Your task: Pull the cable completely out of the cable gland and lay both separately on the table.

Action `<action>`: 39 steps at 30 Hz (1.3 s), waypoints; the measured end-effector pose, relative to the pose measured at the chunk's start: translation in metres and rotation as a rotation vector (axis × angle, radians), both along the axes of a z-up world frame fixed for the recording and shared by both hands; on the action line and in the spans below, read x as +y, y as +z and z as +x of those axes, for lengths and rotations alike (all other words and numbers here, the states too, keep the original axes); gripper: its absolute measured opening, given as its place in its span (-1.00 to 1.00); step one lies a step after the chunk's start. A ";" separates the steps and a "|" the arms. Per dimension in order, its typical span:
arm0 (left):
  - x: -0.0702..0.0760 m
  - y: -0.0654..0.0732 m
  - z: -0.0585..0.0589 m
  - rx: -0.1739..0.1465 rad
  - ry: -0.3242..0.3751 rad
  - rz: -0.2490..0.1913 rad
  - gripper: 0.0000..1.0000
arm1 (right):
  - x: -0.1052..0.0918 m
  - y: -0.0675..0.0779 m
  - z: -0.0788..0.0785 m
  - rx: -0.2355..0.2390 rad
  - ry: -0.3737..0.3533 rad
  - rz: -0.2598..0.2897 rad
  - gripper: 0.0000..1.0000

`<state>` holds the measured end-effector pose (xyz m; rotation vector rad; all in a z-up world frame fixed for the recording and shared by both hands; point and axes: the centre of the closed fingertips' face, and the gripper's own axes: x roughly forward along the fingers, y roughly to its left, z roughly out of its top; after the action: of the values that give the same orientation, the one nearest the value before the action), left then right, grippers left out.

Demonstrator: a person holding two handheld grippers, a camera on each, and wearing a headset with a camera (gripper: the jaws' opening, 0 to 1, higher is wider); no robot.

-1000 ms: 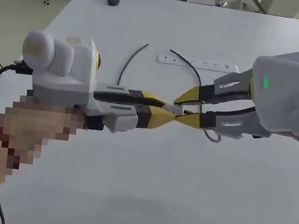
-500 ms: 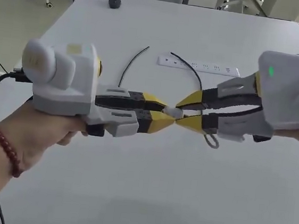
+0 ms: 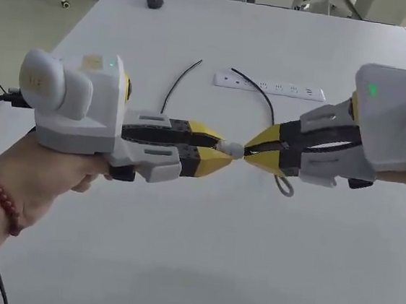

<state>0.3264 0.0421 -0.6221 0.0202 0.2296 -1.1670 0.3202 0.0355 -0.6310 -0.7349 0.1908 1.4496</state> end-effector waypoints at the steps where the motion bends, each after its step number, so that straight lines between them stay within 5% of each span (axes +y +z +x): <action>1: 0.000 0.000 0.000 0.001 -0.003 -0.003 -0.67 | 0.000 0.000 0.000 -0.002 0.000 -0.003 -1.00; 9: 0.000 -0.002 -0.002 -0.016 -0.011 0.020 -0.67 | 0.000 -0.003 0.001 0.001 -0.007 -0.031 -1.00; 21: 0.011 -0.006 -0.005 -0.041 -0.016 0.062 -0.67 | -0.029 -0.020 0.008 0.024 -0.078 -0.089 -1.00; 39: 0.003 -0.006 -0.009 -0.077 -0.063 0.084 -0.67 | -0.120 -0.087 0.020 0.107 -0.271 -0.289 -1.00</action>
<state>0.3169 0.0452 -0.6281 0.1470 0.2110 -1.2159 0.3398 -0.0844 -0.7185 -0.8300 0.5705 1.2142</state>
